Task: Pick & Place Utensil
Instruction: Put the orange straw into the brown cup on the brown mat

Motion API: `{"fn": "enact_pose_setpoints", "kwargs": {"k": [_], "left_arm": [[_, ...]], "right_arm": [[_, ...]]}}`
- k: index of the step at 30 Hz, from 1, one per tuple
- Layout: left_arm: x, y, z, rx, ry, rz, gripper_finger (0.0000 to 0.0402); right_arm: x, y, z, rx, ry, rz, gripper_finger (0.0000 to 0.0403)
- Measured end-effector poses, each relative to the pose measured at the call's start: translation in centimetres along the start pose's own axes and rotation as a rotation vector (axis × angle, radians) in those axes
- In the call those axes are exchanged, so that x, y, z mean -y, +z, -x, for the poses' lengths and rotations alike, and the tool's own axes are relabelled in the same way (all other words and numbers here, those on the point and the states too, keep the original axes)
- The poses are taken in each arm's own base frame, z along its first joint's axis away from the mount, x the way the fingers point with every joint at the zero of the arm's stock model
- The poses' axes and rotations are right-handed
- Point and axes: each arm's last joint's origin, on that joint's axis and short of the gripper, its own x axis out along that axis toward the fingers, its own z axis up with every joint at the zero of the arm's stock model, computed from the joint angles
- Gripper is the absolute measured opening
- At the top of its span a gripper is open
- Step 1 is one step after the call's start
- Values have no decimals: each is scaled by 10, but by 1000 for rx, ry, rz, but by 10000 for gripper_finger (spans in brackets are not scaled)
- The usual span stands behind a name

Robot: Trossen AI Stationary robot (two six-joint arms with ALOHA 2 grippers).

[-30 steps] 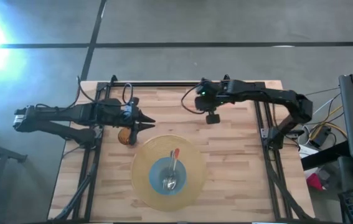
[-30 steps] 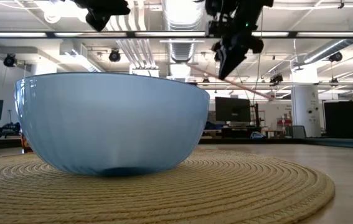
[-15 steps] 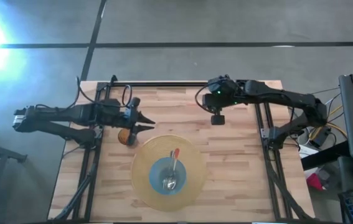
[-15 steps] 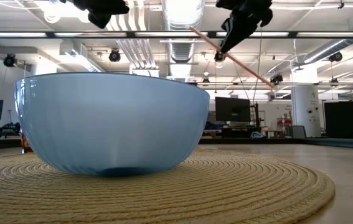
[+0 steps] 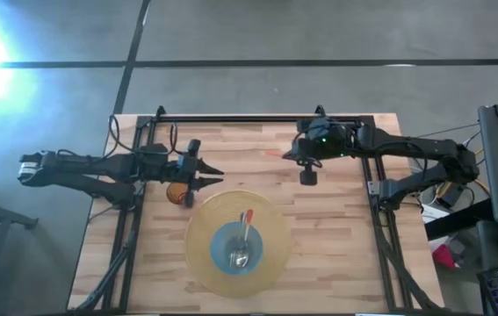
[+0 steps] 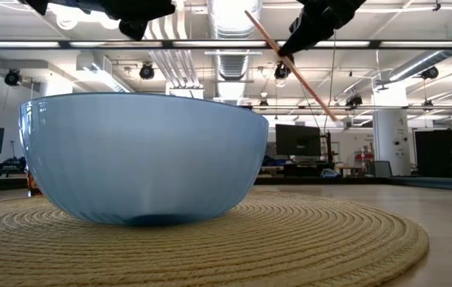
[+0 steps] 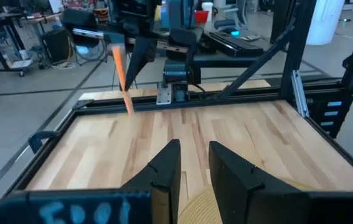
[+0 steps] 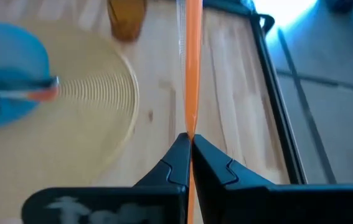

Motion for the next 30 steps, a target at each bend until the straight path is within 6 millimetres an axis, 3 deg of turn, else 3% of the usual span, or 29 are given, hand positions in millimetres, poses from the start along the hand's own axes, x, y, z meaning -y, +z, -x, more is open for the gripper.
{"fn": "enact_pose_setpoints", "kwargs": {"k": [17,30], "left_arm": [[0,1,-4,116,9,-6,82],[-2,9,-10,229,40,-32,208]], "right_arm": [[-37,0,-17,380,50,-12,8],[-48,20,-20,599,43,-3,8]]}}
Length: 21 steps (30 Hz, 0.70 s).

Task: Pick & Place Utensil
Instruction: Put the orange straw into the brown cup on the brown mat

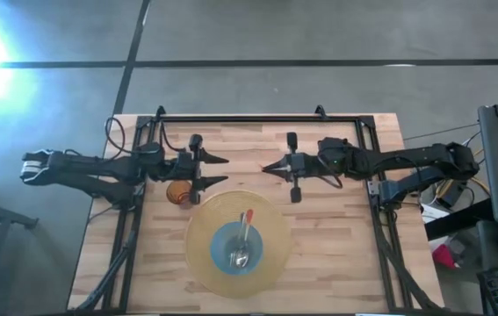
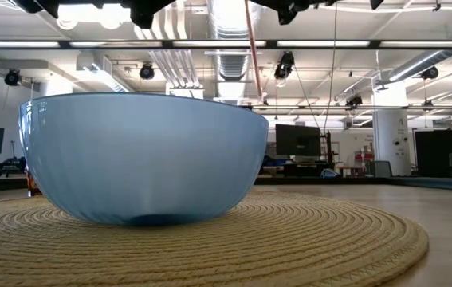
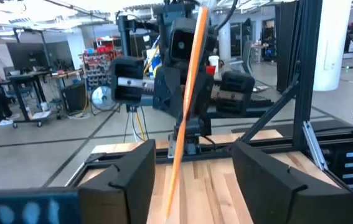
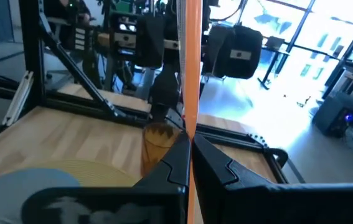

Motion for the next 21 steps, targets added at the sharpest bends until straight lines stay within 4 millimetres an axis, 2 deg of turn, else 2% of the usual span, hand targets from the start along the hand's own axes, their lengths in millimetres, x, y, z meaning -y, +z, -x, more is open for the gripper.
{"fn": "enact_pose_setpoints", "kwargs": {"k": [13,21], "left_arm": [[0,-5,-16,57,7,-33,213],[0,-3,-18,94,11,-35,213]], "right_arm": [[0,-12,-44,-2,-3,18,8],[1,-11,-68,-16,1,31,8]]}}
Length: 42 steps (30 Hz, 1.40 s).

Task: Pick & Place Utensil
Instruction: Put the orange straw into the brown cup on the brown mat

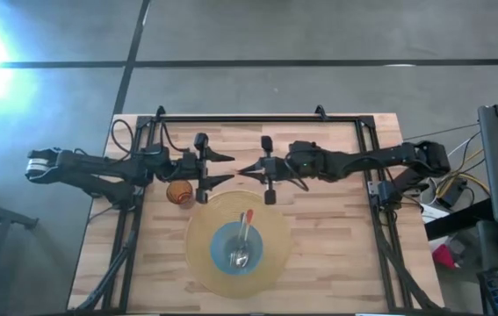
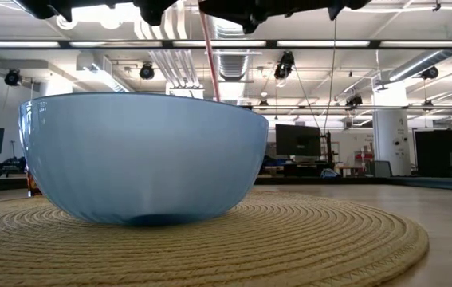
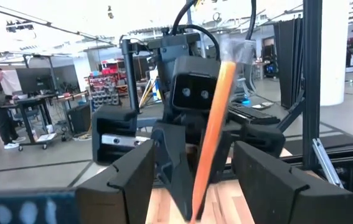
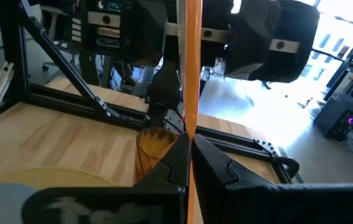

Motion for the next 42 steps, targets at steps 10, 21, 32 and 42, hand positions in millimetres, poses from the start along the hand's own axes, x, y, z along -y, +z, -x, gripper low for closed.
{"fn": "enact_pose_setpoints", "kwargs": {"k": [10,21,32,42], "left_arm": [[0,6,0,53,2,1,210],[1,6,0,56,-35,19,93],[1,5,0,53,-35,25,5],[1,5,0,49,-32,28,1]], "right_arm": [[1,0,-19,-36,9,-1,8],[1,2,-15,-43,11,-2,8],[2,4,-13,-44,11,-2,8],[2,3,-12,-61,14,-38,32]]}}
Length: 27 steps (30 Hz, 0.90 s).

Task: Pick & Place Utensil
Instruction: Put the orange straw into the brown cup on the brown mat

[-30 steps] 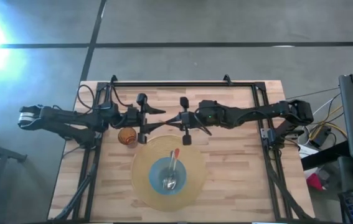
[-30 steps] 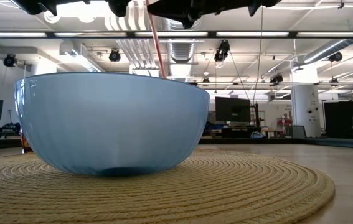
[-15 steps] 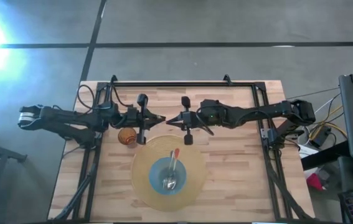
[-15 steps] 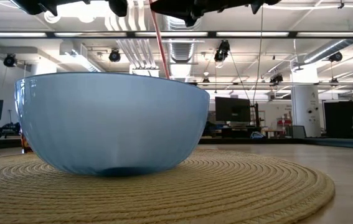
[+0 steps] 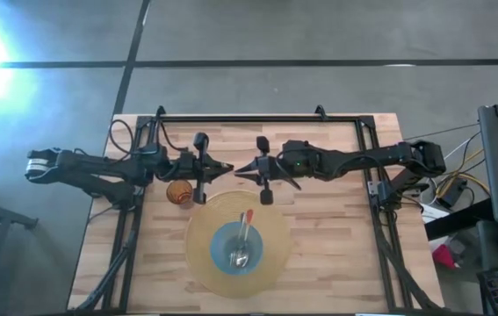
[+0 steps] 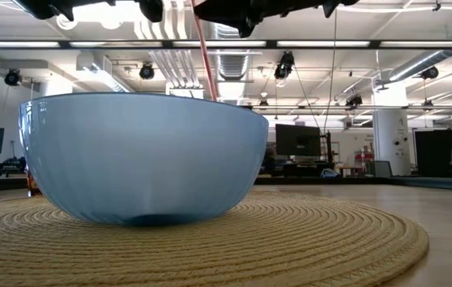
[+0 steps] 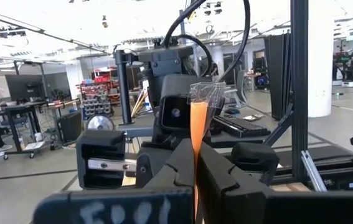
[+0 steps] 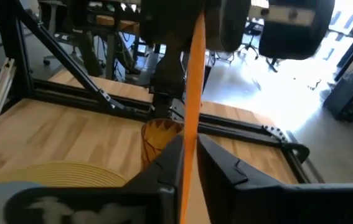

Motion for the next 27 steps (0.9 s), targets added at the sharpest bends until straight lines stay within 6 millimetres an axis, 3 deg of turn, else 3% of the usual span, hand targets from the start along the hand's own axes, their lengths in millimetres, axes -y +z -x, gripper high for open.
{"fn": "enact_pose_setpoints", "kwargs": {"k": [7,13,20,27], "left_arm": [[-1,7,5,20,32,9,0],[-6,25,17,-16,155,5,0],[-13,64,33,-46,268,77,0],[-17,95,49,-106,347,158,0]], "right_arm": [[7,5,13,-66,-15,-54,101],[14,24,45,-152,-30,-53,144],[14,37,89,-179,-27,-55,162],[10,30,115,-202,-27,-109,155]]}}
